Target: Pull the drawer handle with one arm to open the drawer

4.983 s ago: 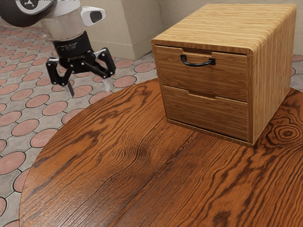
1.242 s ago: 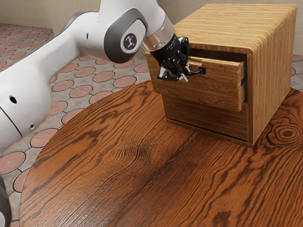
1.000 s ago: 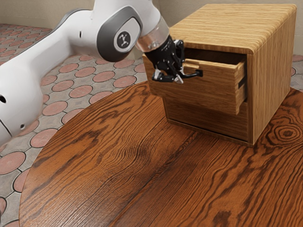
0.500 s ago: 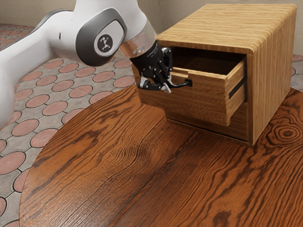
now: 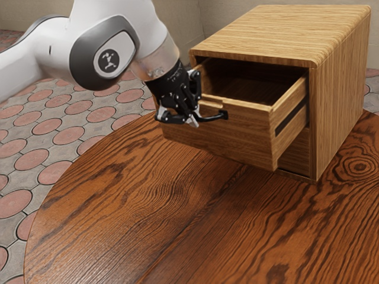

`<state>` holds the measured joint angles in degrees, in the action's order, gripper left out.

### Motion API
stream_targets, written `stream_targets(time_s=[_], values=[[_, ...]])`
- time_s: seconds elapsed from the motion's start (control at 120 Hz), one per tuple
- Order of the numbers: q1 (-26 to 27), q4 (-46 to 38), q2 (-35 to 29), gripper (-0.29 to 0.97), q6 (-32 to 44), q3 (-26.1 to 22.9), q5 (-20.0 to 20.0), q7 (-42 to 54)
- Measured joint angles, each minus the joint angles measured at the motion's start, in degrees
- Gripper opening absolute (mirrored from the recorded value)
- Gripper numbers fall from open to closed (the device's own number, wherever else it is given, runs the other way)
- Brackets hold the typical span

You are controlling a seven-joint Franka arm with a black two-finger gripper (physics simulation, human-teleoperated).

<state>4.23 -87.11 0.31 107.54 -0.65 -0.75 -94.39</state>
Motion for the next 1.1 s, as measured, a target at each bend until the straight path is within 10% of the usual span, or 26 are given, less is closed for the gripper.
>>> stream_targets(time_s=[1.1], values=[[2.0, -14.74, -13.4, -0.07, 0.69, 1.52, 0.11, 0.16]])
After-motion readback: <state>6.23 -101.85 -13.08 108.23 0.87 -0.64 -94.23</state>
